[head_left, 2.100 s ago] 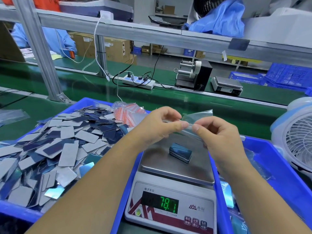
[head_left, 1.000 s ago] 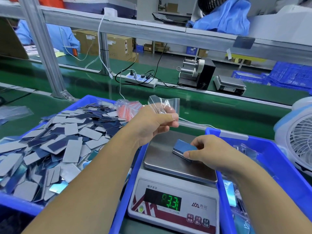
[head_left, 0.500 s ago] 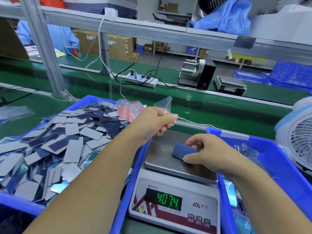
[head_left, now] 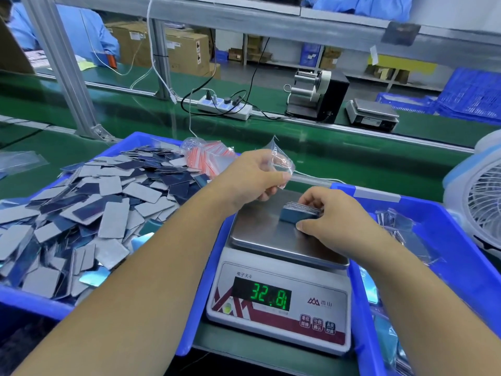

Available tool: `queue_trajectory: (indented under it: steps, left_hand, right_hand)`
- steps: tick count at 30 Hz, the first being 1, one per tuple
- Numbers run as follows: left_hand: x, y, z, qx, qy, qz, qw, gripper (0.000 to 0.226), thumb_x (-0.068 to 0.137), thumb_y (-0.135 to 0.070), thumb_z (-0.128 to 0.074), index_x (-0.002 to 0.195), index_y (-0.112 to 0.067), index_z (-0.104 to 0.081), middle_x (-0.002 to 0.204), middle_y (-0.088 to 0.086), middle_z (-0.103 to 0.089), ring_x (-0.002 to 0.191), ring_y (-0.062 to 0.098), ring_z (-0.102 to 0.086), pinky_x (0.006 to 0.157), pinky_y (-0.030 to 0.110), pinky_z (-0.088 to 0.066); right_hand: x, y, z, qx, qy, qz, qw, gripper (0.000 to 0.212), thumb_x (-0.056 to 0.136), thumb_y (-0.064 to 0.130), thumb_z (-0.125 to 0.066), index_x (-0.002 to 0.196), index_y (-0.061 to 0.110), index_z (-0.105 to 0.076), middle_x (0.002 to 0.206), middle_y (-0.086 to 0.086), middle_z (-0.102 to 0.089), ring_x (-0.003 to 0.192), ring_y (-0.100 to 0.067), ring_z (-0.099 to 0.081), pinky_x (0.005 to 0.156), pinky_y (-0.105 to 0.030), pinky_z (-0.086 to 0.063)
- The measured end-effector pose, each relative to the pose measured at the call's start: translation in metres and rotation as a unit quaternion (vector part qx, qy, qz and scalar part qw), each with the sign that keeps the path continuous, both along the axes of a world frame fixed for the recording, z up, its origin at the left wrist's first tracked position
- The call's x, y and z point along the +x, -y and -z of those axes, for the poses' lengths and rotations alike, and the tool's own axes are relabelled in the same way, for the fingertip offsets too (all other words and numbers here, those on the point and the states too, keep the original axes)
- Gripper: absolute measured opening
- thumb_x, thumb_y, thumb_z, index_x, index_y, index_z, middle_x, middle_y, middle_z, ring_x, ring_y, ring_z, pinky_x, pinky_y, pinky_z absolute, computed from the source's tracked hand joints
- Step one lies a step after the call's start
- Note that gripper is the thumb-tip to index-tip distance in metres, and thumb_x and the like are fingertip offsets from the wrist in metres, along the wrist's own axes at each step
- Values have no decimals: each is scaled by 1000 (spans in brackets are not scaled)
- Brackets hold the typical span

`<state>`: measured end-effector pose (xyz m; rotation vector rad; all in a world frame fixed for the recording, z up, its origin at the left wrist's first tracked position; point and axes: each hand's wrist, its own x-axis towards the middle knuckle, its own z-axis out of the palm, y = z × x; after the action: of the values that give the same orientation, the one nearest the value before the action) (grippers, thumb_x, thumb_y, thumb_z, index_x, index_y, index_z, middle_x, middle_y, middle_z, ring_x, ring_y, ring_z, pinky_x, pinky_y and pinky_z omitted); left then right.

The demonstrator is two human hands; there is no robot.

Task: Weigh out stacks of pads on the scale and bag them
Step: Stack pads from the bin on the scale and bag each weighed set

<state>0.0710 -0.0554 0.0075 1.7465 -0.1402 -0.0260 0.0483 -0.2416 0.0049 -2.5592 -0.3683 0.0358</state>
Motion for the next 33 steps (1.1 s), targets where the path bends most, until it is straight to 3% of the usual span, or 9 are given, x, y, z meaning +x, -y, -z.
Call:
queue_trajectory:
  steps: [2,7,11,15,17,20,24,28,33]
  left_hand:
    - [0,-1,0,14,10,6,1000,5,94,-12,-67,90,-9,-66,60,-7,-62,49,4,-49,45,16,-41]
    - [1,-2,-2,18,12,-23,1000,31,94,-31,-68,70,-15,-58,51,-9,-53,42,6,-40,42,17,-35]
    - [1,1,-3,-23,2,-51,998,41,92,-39,-69,59,-19,-57,49,-8,-52,40,5,-40,39,15,-32]
    - [-1,2,-2,1,-5,-24,1000,32,93,-40,-67,77,-12,-64,54,-9,-57,44,8,-41,42,17,-34]
    - [-1,3,-1,-5,-11,-26,1000,32,93,-40,-67,87,-9,-66,56,-9,-57,46,8,-43,42,17,-35]
    - [0,5,-1,-21,-18,-30,999,35,94,-40,-66,97,-5,-67,58,-9,-59,47,8,-44,42,17,-35]
    - [-2,9,-3,-41,-24,-5,999,25,95,-41,-64,89,-17,-65,59,-11,-59,47,6,-45,42,15,-34]
    - [-3,10,-4,-77,-27,12,997,31,95,-42,-62,96,-11,-66,61,-11,-62,47,5,-45,42,16,-35]
    - [-4,11,-4,-84,-13,21,996,28,97,-41,-61,77,-23,-70,62,-8,-65,45,5,-46,41,16,-35]
  right_hand:
    - [1,1,2,2,-13,0,1000,27,74,24,-74,85,39,-55,87,23,-61,78,5,-54,61,-15,-39]
    - [1,2,2,-7,-28,-10,1000,34,76,23,-68,104,39,-58,100,21,-61,84,5,-56,64,-14,-40]
    - [0,1,0,8,-9,2,1000,21,75,19,-69,86,36,-63,76,21,-67,72,2,-60,59,-16,-42]
    - [-1,2,0,20,0,27,999,18,73,21,-75,76,37,-67,66,30,-63,64,7,-59,53,-12,-37]
    - [0,4,-1,76,5,35,996,15,74,22,-77,75,35,-70,67,23,-66,60,3,-58,56,-17,-39]
    - [1,5,-8,261,-15,52,964,17,76,15,-78,80,31,-74,72,4,-70,61,-7,-56,61,-26,-43]
    - [0,4,-13,417,-53,53,906,16,79,5,-74,85,20,-75,69,8,-67,55,-1,-53,55,-13,-38]
    - [-2,1,-13,453,-69,45,888,24,81,1,-72,84,25,-76,69,7,-66,54,-1,-52,51,-11,-39]
    - [-2,-1,-12,426,-19,60,903,30,80,4,-75,85,34,-74,69,12,-68,57,0,-55,56,-13,-41]
